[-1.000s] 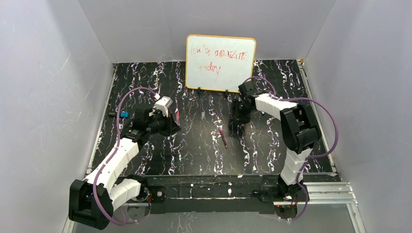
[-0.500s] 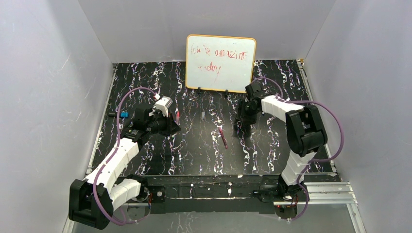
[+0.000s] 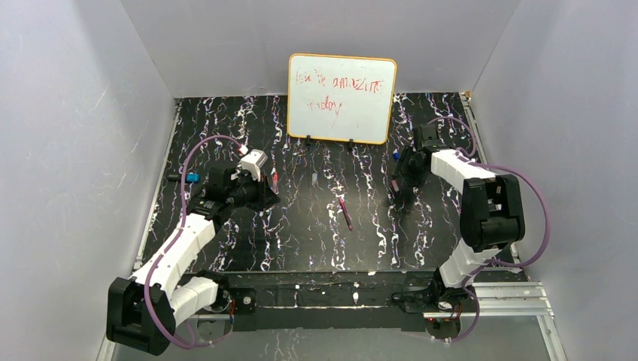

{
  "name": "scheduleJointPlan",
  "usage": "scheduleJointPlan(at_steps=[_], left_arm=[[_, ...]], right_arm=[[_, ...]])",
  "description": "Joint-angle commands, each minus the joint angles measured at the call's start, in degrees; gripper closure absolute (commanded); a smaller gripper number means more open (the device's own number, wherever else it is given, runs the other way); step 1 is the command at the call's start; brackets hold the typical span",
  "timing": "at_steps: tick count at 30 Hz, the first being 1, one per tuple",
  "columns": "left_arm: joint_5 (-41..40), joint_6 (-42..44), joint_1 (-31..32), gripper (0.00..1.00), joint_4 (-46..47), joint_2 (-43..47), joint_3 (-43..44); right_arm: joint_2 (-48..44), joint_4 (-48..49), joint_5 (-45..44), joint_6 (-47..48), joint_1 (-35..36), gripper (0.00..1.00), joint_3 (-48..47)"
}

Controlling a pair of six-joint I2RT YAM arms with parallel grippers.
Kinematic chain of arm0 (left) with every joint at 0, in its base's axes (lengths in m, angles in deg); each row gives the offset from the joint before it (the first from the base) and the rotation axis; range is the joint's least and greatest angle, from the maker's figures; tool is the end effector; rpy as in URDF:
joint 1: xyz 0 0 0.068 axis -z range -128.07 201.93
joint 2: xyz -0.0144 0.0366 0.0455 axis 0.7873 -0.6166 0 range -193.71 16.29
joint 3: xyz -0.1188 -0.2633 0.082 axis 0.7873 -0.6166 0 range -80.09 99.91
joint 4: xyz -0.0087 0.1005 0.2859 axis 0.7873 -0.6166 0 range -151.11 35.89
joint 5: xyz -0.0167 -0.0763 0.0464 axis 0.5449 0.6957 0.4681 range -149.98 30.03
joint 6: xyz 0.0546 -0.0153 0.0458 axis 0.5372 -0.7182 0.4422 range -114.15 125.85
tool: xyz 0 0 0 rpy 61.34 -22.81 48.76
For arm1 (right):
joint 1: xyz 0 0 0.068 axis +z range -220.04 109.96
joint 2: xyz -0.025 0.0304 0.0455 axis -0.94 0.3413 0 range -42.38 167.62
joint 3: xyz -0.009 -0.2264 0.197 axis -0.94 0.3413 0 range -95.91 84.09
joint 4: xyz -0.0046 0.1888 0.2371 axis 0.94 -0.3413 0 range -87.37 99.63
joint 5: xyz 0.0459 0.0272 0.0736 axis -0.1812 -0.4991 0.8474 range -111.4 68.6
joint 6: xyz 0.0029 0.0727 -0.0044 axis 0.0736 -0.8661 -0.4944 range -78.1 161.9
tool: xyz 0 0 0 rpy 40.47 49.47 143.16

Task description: Insert the pens into the pen caps

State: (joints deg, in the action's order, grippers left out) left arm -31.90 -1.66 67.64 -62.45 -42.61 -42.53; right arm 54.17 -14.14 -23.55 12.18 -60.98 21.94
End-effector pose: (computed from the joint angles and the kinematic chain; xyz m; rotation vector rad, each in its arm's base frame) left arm 0.2529 -0.1007 0.2514 0.4518 2.0608 -0.7556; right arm 0.3921 0.0602 0.1756 0.4796 2.5538 0.1998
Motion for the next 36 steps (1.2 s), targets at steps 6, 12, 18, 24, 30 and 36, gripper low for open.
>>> scheduleJointPlan(at_steps=[6, 12, 18, 24, 30, 36], left_arm=[[0.9, 0.5, -0.1, 1.00, -0.9, -0.3, 1.8], [0.9, 0.5, 0.0, 1.00, -0.9, -0.6, 1.9], [1.0, 0.5, 0.0, 1.00, -0.9, -0.8, 1.9], [1.1, 0.5, 0.0, 1.00, -0.9, -0.8, 1.9], [2.5, -0.3, 0.1, 1.00, -0.5, -0.9, 1.5], [3.2, -0.8, 0.9, 1.00, 0.0, -0.6, 1.3]], right_arm=[[4.3, 1.6, 0.9, -0.1, 0.5, 0.49, -0.9], [6.1, -0.2, -3.5, 0.4, 0.5, 0.63, -2.5], [7.9, -1.1, -5.6, 1.5, 0.5, 0.84, -3.1], [6.6, 0.6, -2.4, 4.9, 3.0, 0.98, -3.5], [3.7, 3.3, 10.2, 25.0, 10.2, 0.86, -6.8], [-0.8, -8.8, 30.0, 77.3, 10.7, 0.88, -8.2]])
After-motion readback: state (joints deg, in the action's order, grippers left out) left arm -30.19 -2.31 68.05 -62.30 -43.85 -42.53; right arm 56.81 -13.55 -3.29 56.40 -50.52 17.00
